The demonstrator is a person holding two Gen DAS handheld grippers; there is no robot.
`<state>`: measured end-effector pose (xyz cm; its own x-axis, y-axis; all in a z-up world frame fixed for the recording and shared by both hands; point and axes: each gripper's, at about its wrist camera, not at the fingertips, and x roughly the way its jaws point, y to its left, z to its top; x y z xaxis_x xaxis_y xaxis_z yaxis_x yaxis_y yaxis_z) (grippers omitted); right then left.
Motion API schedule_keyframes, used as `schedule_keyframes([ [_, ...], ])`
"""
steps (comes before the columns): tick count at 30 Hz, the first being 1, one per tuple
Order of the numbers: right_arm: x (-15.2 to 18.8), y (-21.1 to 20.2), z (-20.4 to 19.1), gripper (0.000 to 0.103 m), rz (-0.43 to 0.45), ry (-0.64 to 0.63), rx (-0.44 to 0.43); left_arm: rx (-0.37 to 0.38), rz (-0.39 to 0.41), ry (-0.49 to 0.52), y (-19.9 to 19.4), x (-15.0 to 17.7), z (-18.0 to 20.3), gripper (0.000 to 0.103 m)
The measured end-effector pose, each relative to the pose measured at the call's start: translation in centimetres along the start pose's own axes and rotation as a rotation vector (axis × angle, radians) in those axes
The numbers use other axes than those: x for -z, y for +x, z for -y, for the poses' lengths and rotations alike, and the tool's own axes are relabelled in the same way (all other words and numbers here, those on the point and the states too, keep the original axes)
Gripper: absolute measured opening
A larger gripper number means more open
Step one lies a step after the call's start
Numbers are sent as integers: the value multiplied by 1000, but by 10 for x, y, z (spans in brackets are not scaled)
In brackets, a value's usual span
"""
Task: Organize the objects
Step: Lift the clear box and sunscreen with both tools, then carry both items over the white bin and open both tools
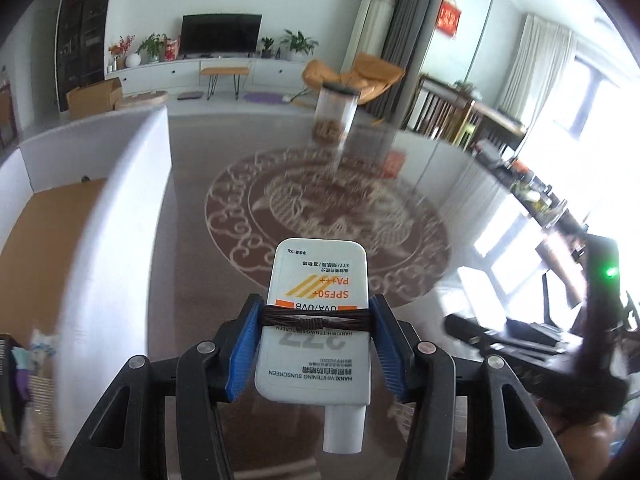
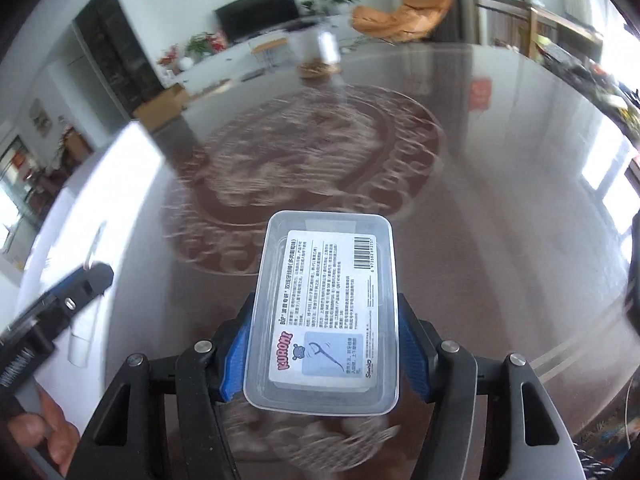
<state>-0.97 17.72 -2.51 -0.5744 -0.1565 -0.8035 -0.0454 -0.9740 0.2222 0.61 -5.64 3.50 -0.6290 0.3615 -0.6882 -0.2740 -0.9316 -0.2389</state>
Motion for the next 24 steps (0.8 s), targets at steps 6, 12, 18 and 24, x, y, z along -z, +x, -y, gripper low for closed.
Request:
schedule_keyframes([
  [6,-22,-56,-122,63,73,-201,-231,-100,97,-44,-95,-15,-69,53],
  [12,-22,-59,-266,64,9,-425,-472,-385,-25,-138,-113,6,-179,53],
  [18,-1,0,-352,65,-121,-564,-486,-460,-158,-262,-100,27,-243,54],
  [24,4,26,-348,76,-191,-528,-485,-521,-103,-211,-105,24,-227,98],
])
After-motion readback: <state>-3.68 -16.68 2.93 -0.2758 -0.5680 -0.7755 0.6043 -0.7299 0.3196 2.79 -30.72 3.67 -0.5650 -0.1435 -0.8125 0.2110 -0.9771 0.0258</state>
